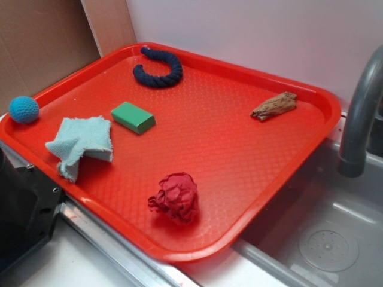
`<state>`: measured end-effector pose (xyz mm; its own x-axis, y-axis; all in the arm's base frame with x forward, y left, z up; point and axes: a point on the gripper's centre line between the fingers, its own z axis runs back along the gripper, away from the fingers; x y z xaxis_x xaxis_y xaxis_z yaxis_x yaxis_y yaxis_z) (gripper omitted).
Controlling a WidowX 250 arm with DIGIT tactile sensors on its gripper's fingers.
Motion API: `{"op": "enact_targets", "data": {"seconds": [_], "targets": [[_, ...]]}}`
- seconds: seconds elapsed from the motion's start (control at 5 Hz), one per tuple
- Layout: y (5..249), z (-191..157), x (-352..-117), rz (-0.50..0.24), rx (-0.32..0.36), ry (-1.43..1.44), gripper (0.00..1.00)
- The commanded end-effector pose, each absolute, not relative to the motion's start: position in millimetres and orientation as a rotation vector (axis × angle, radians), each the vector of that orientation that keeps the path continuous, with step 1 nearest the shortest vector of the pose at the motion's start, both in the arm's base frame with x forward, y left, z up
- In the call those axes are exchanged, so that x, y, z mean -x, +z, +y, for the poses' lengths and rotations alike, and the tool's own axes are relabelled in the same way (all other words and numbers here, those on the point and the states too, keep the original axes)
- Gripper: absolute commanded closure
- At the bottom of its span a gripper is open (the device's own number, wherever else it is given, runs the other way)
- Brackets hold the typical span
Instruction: Grab the wood chip.
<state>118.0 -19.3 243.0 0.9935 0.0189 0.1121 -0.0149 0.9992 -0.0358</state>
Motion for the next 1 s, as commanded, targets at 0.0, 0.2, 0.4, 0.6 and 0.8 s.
{"op": "enact_targets", "data": {"seconds": [0.0, 0.2, 0.4, 0.6, 0.8], "targets": [[243.0, -19.3, -118.0, -0.113, 0.035, 0.017, 0.0], [204.2, -23.3, -168.0, -0.276, 0.017, 0.001, 0.0], [173.3, -45.5, -220.5, -0.364, 0.009, -0.046, 0.0], [136.5, -71.4, -269.0, -0.415, 0.038, -0.145, 0.0], [108.2, -87.8, -309.6, -0.403, 0.01, -0.222, 0.0]]}}
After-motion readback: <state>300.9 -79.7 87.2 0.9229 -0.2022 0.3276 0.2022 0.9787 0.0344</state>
